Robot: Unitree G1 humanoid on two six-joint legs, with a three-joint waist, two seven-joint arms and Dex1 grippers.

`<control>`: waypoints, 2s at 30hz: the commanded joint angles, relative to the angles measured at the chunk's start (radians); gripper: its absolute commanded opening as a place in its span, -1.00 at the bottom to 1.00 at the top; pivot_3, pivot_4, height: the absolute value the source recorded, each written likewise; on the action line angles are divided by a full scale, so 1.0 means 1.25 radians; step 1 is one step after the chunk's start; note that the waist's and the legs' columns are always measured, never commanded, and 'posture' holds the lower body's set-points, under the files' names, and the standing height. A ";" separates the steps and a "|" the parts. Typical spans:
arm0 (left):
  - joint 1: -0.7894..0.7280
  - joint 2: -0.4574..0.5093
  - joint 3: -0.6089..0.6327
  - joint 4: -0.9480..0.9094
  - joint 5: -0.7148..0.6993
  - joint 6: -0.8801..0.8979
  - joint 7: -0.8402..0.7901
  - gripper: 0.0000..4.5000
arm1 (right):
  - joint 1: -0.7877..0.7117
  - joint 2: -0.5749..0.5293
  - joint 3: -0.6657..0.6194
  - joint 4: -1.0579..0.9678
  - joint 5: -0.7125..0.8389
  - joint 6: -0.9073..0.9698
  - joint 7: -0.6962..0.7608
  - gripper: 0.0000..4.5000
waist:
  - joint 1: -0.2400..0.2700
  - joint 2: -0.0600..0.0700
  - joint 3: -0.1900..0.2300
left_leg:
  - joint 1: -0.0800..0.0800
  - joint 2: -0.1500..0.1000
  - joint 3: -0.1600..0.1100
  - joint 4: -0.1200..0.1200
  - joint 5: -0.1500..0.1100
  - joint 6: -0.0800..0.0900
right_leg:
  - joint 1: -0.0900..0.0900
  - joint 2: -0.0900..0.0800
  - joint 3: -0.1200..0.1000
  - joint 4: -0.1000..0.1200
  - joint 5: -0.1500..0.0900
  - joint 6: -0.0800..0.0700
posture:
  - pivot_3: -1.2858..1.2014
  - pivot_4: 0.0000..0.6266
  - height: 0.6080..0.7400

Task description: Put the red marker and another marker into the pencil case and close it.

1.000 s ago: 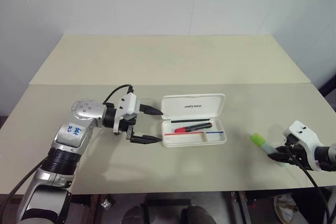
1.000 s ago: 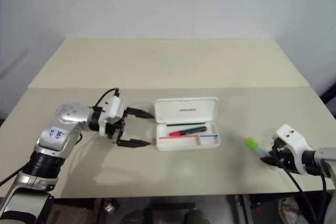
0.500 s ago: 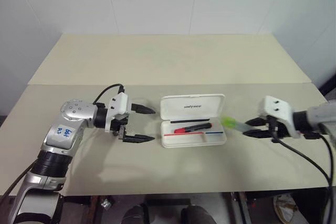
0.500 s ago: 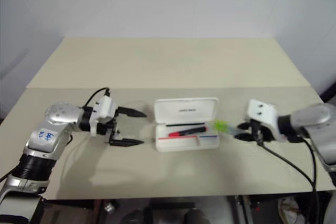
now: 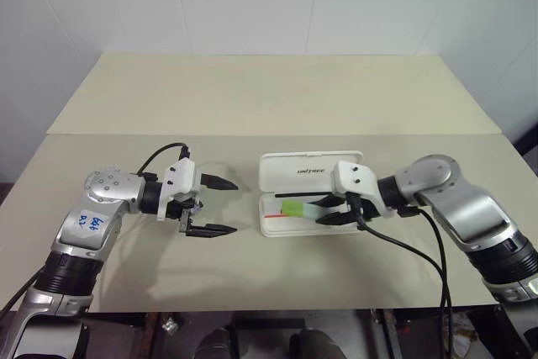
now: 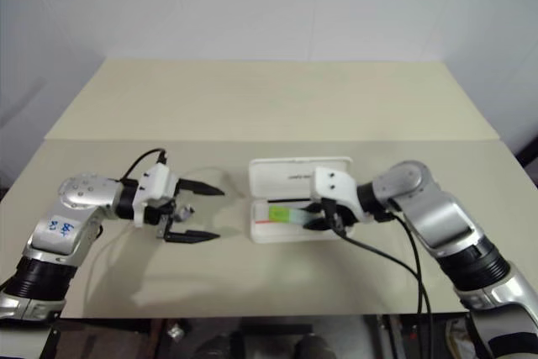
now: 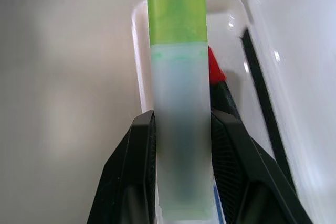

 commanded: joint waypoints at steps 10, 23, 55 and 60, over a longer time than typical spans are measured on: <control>0.014 0.012 0.022 -0.065 -0.014 0.018 0.024 1.00 | -0.068 0.074 0.077 0.050 -0.055 -0.039 0.019 -0.52 | -0.002 0.000 0.000 | 0.000 0.000 0.000 0.000 0.000 0.000 | -0.001 0.001 -0.001 0.001 0.000 0.000 | 0.03 -0.52 1.00; 0.029 0.024 0.038 -0.097 -0.021 0.041 0.042 1.00 | -0.101 0.093 0.105 0.123 -0.106 -0.096 0.071 -0.52 | -0.002 0.000 0.000 | 0.000 0.000 0.001 0.000 0.000 0.000 | -0.001 0.001 -0.002 0.001 0.000 0.000 | 0.03 -0.52 1.00; 0.010 0.103 0.071 -0.125 0.077 0.352 0.284 1.00 | 0.076 -0.035 -0.185 -0.060 0.144 -0.046 0.120 0.98 | 0.000 0.000 0.000 | 0.000 0.000 -0.001 0.000 -0.002 0.003 | 0.000 0.000 0.000 0.001 0.000 0.000 | 0.03 -0.52 1.00; -0.031 0.113 0.077 -0.159 0.064 0.522 0.348 1.00 | 0.154 -0.080 -0.262 -0.041 0.150 -0.072 0.089 0.98 | 0.000 -0.001 0.000 | 0.000 0.000 -0.002 -0.001 -0.002 0.003 | 0.001 0.000 0.000 0.000 0.000 -0.001 | 0.03 -0.52 1.00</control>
